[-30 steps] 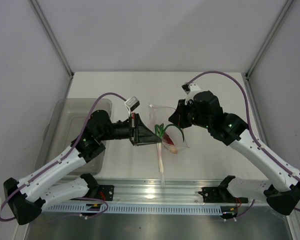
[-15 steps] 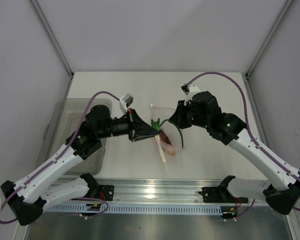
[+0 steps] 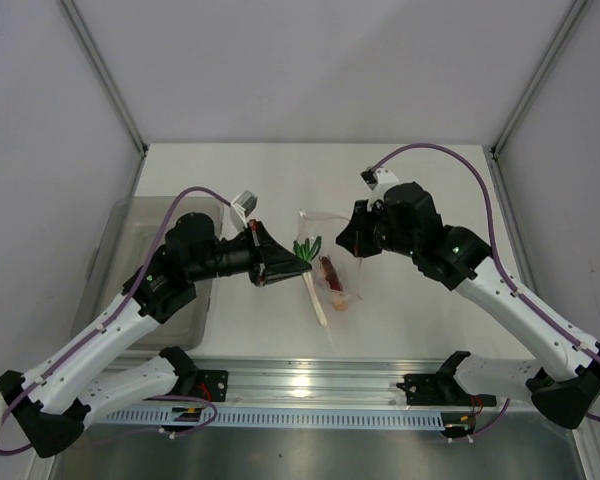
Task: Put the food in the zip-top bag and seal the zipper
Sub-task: Place the fake vegetable in the zipper food storage bag.
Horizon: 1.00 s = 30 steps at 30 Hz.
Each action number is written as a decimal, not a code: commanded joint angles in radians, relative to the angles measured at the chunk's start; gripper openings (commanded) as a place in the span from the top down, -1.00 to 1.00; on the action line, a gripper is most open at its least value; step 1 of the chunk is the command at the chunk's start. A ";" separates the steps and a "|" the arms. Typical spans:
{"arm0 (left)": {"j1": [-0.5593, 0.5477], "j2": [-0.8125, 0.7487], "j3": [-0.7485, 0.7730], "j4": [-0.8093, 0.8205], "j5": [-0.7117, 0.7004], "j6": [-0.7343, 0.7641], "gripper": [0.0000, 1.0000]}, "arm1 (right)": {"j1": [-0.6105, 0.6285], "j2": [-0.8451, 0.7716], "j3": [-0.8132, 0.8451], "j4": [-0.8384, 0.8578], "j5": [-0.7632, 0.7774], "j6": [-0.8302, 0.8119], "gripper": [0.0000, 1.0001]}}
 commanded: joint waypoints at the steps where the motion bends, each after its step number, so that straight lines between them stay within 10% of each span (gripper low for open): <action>1: 0.004 0.033 0.053 0.026 0.031 0.025 0.99 | 0.003 0.004 0.032 0.054 -0.015 0.008 1.00; 19: 0.006 0.144 0.013 0.054 -0.135 -0.181 0.99 | 0.033 -0.005 0.043 0.035 0.034 0.003 1.00; 24: 0.019 0.150 0.008 0.032 -0.196 -0.221 0.63 | 0.041 -0.005 0.040 0.035 0.042 0.003 1.00; 30: 0.015 0.190 0.044 0.049 -0.162 -0.180 -0.36 | 0.043 -0.019 0.038 0.024 0.059 -0.003 1.00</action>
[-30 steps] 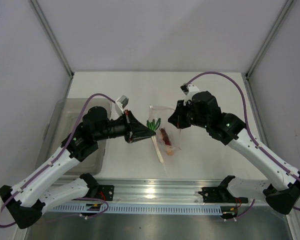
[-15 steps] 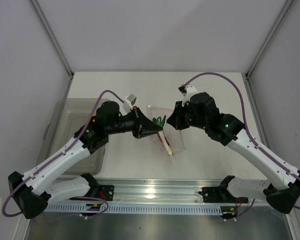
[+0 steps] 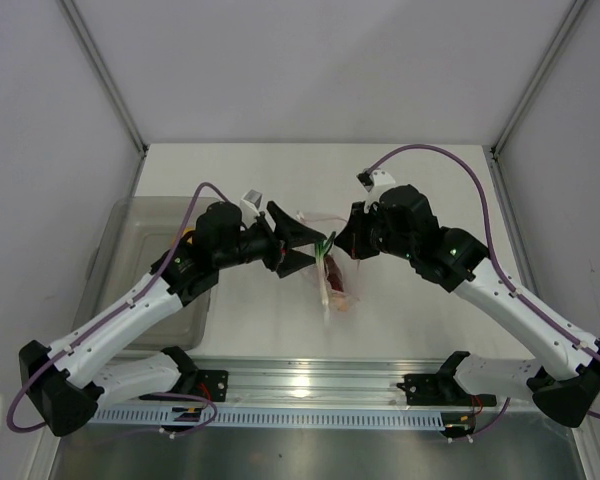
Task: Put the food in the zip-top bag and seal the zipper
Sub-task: Place the fake vegetable in the zipper food storage bag.
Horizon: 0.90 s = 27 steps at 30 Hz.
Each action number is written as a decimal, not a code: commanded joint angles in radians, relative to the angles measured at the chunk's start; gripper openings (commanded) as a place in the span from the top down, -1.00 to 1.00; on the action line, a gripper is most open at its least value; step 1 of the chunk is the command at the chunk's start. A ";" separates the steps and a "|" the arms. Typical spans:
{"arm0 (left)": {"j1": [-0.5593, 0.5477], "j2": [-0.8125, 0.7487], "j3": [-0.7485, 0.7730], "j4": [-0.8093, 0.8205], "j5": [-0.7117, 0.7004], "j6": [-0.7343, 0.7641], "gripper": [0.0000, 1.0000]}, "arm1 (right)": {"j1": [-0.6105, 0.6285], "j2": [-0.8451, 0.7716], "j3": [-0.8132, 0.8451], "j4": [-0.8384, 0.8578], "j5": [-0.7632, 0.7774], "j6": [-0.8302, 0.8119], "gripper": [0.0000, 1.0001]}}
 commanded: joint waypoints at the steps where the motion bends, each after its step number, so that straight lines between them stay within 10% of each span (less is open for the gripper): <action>1: -0.001 0.012 0.048 0.014 0.000 0.032 -0.45 | 0.005 -0.024 0.036 0.018 0.020 -0.006 1.00; 11: -0.082 -0.028 0.148 -0.080 0.020 0.227 -0.33 | 0.001 -0.029 0.030 0.012 0.031 -0.020 1.00; 20: -0.370 0.019 0.299 -0.275 -0.190 0.606 0.01 | -0.013 -0.032 0.020 0.006 0.034 -0.028 1.00; 27: -0.614 0.081 0.325 -0.411 -0.635 0.745 -0.32 | -0.024 -0.035 0.007 0.012 0.017 -0.025 1.00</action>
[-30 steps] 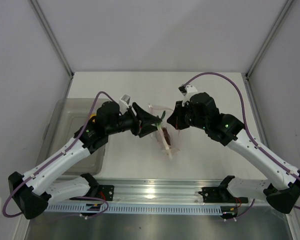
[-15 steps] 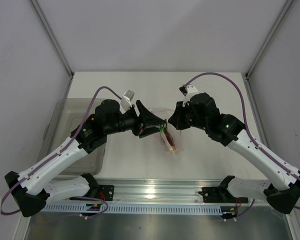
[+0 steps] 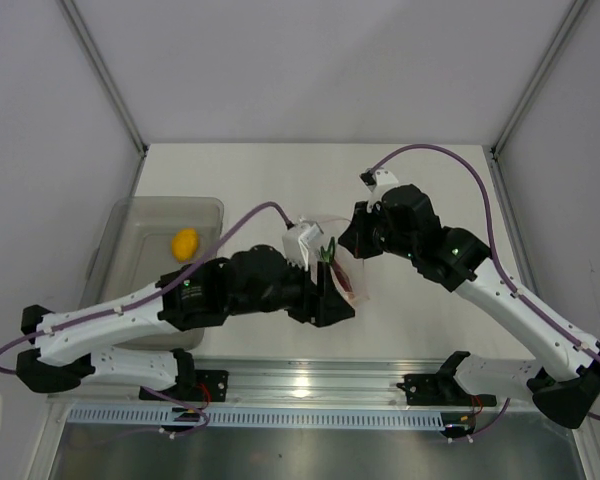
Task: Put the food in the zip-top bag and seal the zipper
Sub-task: Place the fake vegetable in the zipper food storage bag.
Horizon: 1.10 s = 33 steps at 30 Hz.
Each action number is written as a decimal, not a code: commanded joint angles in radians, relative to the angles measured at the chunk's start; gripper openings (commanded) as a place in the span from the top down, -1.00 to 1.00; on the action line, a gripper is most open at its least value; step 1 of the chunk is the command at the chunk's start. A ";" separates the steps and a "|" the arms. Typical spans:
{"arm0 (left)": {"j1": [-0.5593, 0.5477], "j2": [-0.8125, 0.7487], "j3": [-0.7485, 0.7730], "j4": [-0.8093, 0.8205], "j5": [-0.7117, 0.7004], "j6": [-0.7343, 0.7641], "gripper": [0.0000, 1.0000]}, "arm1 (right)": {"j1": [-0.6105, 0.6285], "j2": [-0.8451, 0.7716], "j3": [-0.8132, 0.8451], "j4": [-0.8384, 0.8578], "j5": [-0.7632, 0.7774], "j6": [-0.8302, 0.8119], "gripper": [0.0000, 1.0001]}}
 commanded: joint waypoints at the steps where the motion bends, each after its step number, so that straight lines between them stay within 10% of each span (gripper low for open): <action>1: -0.093 0.043 0.041 -0.101 -0.305 0.132 -0.32 | -0.006 -0.030 0.006 0.031 -0.005 -0.008 1.00; 11: -0.202 0.276 0.332 -0.430 -0.618 0.079 -0.42 | -0.009 -0.031 -0.008 0.035 -0.007 0.001 1.00; 33: -0.245 0.350 0.368 -0.295 -0.534 0.254 -0.40 | -0.009 -0.040 -0.019 0.041 -0.018 0.013 1.00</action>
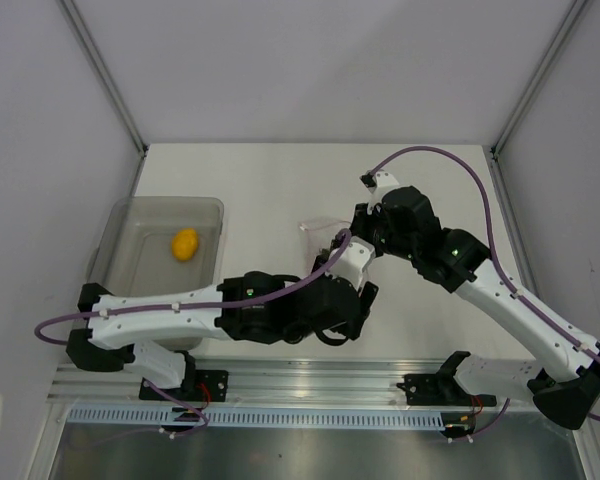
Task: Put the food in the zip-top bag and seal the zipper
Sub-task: Place the fake vegetable in the zipper food storage bag, then adjust the fake vegetable in the zipper food storage bag.
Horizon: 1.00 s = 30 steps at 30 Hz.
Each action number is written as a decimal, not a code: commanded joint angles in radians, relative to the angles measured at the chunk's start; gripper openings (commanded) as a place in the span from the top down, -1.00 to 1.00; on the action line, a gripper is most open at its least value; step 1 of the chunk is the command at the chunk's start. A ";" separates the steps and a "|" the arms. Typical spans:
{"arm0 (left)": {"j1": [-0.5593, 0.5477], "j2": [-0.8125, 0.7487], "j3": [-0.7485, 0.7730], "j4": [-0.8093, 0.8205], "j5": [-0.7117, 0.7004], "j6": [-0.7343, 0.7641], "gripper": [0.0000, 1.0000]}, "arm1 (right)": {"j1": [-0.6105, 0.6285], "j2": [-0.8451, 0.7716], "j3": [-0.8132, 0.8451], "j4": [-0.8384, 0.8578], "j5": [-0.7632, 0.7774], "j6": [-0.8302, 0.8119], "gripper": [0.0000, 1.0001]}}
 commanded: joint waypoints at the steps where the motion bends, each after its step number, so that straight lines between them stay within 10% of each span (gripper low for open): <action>1: -0.011 0.035 0.043 0.010 -0.012 0.048 -0.42 | -0.005 -0.036 -0.003 0.041 -0.010 0.012 1.00; 12: -0.014 0.123 0.129 -0.141 -0.082 -0.029 -0.34 | -0.005 -0.039 -0.003 0.036 -0.009 0.010 1.00; 30: 0.044 0.101 0.159 -0.199 -0.140 -0.049 0.77 | -0.004 -0.048 -0.003 0.031 -0.015 0.022 1.00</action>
